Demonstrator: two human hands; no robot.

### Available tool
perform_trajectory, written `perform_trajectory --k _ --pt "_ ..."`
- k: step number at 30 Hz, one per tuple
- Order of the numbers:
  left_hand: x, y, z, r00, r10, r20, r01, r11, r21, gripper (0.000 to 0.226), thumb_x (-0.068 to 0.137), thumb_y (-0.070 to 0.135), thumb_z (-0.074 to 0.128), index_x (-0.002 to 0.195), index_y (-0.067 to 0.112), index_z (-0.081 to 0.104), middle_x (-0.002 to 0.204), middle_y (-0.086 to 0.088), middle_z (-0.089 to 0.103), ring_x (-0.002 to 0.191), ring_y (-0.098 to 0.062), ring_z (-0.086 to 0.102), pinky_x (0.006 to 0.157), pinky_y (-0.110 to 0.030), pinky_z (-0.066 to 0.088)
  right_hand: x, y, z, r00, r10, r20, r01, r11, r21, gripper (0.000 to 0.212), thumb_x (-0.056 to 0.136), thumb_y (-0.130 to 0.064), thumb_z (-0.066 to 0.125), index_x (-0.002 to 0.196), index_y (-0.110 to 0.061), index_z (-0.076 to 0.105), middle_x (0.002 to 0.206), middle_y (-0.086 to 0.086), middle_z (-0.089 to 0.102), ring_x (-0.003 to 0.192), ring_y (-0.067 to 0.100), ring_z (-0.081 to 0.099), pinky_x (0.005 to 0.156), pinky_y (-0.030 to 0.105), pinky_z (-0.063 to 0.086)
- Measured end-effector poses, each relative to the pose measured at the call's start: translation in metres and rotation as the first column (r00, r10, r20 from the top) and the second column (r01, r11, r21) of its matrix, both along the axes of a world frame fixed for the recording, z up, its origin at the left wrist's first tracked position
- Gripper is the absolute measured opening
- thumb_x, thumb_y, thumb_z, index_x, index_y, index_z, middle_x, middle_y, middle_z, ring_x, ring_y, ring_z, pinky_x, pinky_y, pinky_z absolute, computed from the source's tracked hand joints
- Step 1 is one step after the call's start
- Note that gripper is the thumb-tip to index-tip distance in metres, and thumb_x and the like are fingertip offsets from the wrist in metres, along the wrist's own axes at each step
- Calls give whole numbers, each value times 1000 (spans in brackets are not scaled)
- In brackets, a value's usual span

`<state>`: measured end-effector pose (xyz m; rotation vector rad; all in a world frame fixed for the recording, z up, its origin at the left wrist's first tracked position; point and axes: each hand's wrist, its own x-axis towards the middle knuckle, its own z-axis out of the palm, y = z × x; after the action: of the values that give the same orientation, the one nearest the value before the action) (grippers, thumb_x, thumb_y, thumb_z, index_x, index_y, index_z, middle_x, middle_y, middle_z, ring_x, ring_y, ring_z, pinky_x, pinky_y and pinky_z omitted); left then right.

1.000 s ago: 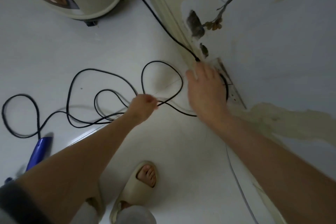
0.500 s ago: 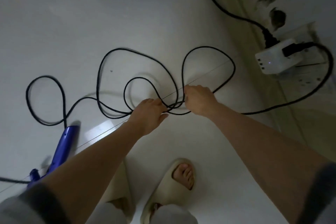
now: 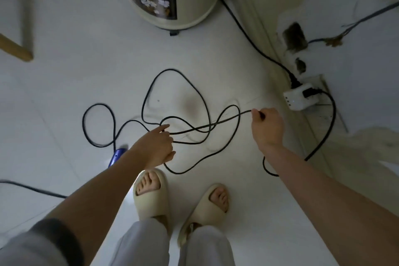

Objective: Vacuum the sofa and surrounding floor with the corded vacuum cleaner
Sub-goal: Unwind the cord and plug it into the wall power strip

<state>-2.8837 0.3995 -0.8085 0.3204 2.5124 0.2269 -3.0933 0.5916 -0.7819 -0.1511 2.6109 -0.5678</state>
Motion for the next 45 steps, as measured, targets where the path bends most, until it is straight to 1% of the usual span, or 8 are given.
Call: perform_trajectory --k 6,13,23,26,29,31,37,45 --pt "0 -39 90 874 358 -328 -251 911 327 23 82 20 61 60 13 65 125 -14 58 117 -29 54 100 -37 44 -1 -7 85 980 -181 -81 183 983 9 47 103 -18 42 56 -17 35 61 4 41 64 20 44 48 27 24" --pt "-11 -71 179 51 969 243 -895 -64 442 22 93 11 60 110 14 46 83 2 69 47 -4 53 49 -14 41 15 -57 185 891 31 453 82 970 -228 23 95 -21 56 87 -3 68 73 4 67 46 2 42 43 10 32" --pt "-10 -101 284 -68 893 445 -776 -327 539 25 95 21 56 77 19 73 77 4 66 60 -2 49 53 -9 38 32 -102 255 756 302 580 -227 953 -201 25 95 -23 59 76 -10 68 56 -4 49 45 7 36 43 14 29" --pt "7 -106 304 194 829 525 -802 -174 571 26 88 32 68 64 24 73 66 3 62 64 -7 48 60 -13 36 34 -112 267 805 202 558 -98 973 -211 27 97 -17 50 85 -8 72 53 -2 47 40 5 33 38 13 25" --pt "32 -115 297 636 666 390 -769 591 244 21 80 44 73 73 24 72 74 7 68 72 -7 59 69 -21 42 31 -122 267 876 31 481 53 986 -160 27 98 -6 43 93 1 68 55 5 56 45 11 39 41 16 31" --pt "45 -127 291 802 474 363 -444 880 -170 15 87 31 64 93 20 70 97 4 70 97 -15 63 93 -26 41 25 -127 265 919 -90 385 139 985 -102 26 98 -5 41 96 4 65 58 7 61 48 15 44 45 23 33" --pt "41 -157 276 708 663 244 -399 660 -637 47 97 24 45 143 14 41 152 -11 29 143 -30 21 119 -45 9 19 -128 269 977 -156 146 165 985 -53 27 97 -6 42 96 8 65 78 16 68 62 20 53 54 26 38" --pt "-36 -98 258 591 804 67 -802 576 161 64 90 1 48 149 12 29 153 -9 30 142 -27 23 115 -36 25 60 -136 298 901 270 340 -174 942 -287 19 94 -27 58 93 -23 76 37 -12 35 40 5 30 50 20 29"
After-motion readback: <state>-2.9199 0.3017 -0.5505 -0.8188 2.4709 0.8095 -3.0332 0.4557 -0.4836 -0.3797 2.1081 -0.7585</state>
